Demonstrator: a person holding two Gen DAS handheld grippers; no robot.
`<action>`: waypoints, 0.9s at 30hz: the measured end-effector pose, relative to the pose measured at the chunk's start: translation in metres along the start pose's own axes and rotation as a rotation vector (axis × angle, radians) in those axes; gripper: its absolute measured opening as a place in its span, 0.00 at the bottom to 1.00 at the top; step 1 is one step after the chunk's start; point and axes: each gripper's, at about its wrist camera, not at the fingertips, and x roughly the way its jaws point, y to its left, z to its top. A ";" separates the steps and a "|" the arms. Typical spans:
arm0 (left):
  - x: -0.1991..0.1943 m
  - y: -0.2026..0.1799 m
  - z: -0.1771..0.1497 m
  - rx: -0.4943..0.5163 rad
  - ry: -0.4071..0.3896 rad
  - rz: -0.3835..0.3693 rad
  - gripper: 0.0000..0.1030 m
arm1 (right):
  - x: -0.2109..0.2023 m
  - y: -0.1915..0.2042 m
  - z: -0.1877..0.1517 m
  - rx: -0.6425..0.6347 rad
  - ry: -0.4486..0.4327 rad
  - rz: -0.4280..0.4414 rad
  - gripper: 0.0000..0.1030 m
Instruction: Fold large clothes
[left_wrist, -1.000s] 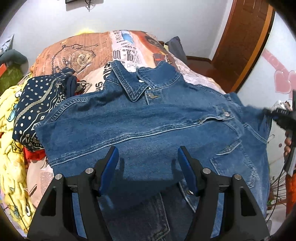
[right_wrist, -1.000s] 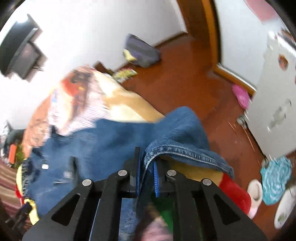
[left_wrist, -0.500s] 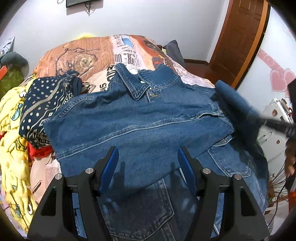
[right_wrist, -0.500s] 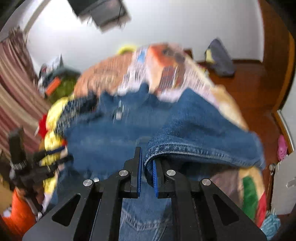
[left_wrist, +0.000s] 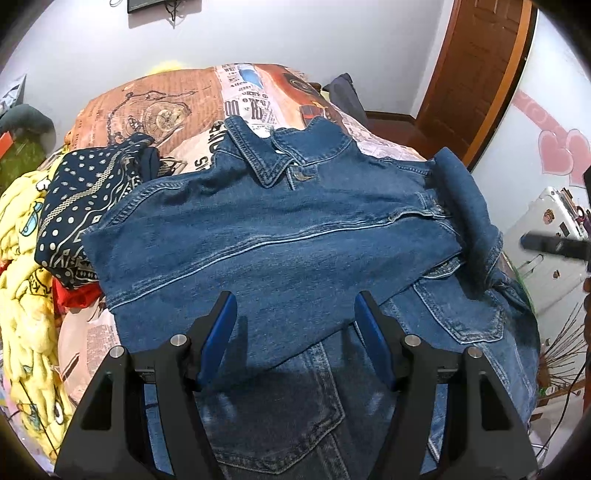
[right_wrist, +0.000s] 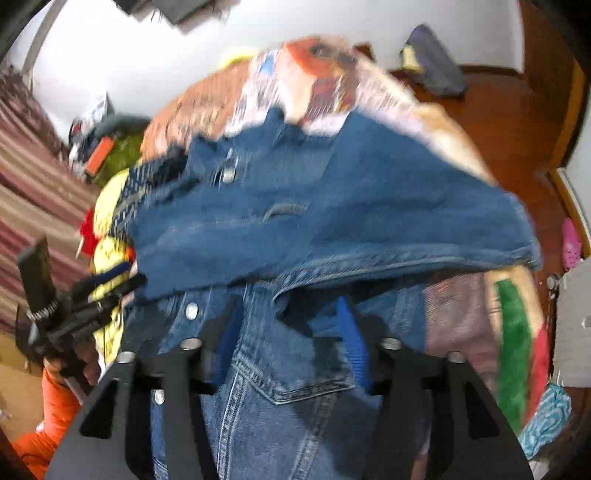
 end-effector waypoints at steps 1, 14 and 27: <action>0.001 -0.001 0.000 -0.001 0.001 -0.003 0.63 | -0.008 -0.007 0.002 0.030 -0.030 -0.003 0.63; 0.004 -0.006 0.000 0.014 0.013 0.010 0.63 | 0.030 -0.147 -0.004 0.552 -0.046 -0.083 0.69; 0.007 0.002 0.001 -0.003 0.014 0.048 0.63 | 0.042 -0.162 0.022 0.522 -0.126 -0.218 0.12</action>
